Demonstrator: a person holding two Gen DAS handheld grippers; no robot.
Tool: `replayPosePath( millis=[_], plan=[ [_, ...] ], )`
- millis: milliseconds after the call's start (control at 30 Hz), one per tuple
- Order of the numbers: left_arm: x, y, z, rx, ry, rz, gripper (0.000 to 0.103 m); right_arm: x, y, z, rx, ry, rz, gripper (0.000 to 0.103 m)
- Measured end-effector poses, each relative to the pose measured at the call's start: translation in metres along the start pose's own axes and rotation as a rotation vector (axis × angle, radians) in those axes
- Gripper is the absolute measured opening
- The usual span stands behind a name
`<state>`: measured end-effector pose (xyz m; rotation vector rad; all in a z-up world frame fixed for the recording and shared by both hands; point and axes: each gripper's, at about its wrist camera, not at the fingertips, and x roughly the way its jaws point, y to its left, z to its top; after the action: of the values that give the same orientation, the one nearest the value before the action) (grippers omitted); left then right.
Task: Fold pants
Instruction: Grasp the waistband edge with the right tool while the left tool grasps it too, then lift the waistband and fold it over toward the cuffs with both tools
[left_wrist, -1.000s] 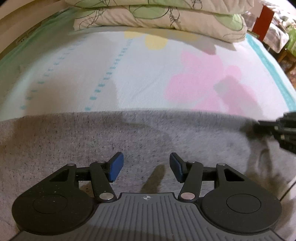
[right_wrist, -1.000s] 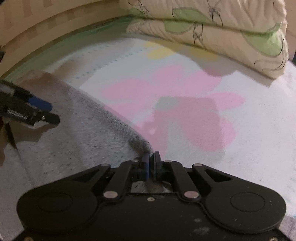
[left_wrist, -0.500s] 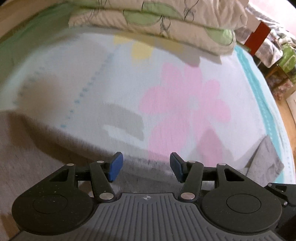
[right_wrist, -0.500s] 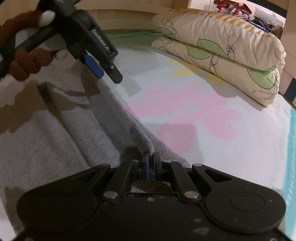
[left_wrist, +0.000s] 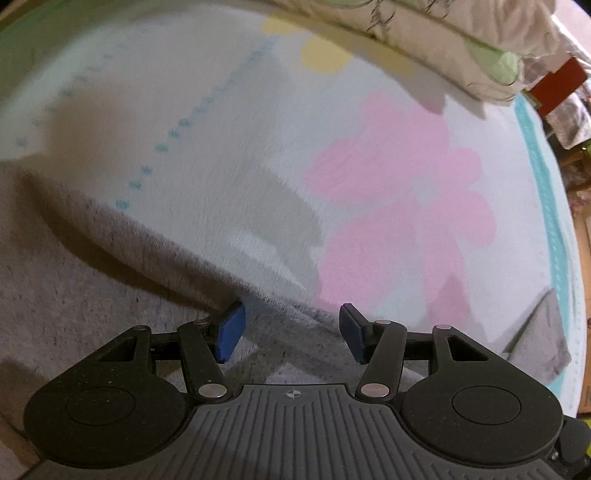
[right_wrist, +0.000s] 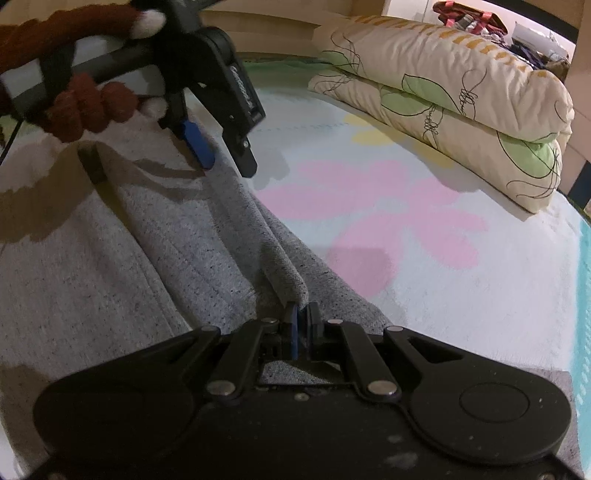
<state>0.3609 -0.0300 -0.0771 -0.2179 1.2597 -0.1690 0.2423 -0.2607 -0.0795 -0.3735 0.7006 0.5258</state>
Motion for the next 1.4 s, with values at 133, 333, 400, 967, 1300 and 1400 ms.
replayPosePath(
  millis=[133,333,400,967,1300,1400],
  plan=[
    [0.008,0.003,-0.003,-0.020,0.049,-0.001,0.055,-0.005,0.003,-0.003,-0.003,-0.008,-0.009,0.005],
    [0.003,0.004,-0.001,-0.081,0.026,-0.071,0.007,-0.013,0.007,-0.001,-0.005,-0.024,-0.024,0.005],
    [-0.014,0.002,-0.010,-0.054,-0.050,-0.088,0.006,-0.022,0.009,0.001,-0.006,-0.039,-0.038,0.005],
    [-0.064,0.005,-0.192,0.091,-0.206,-0.039,0.006,-0.099,0.056,-0.050,0.218,0.022,0.014,0.011],
    [-0.050,0.012,-0.191,0.060,-0.194,-0.049,0.006,-0.089,-0.028,-0.021,0.571,0.010,-0.335,0.041],
    [-0.046,0.013,-0.190,0.050,-0.189,-0.052,0.006,-0.050,-0.055,-0.010,0.656,0.064,-0.414,0.041]
  ],
)
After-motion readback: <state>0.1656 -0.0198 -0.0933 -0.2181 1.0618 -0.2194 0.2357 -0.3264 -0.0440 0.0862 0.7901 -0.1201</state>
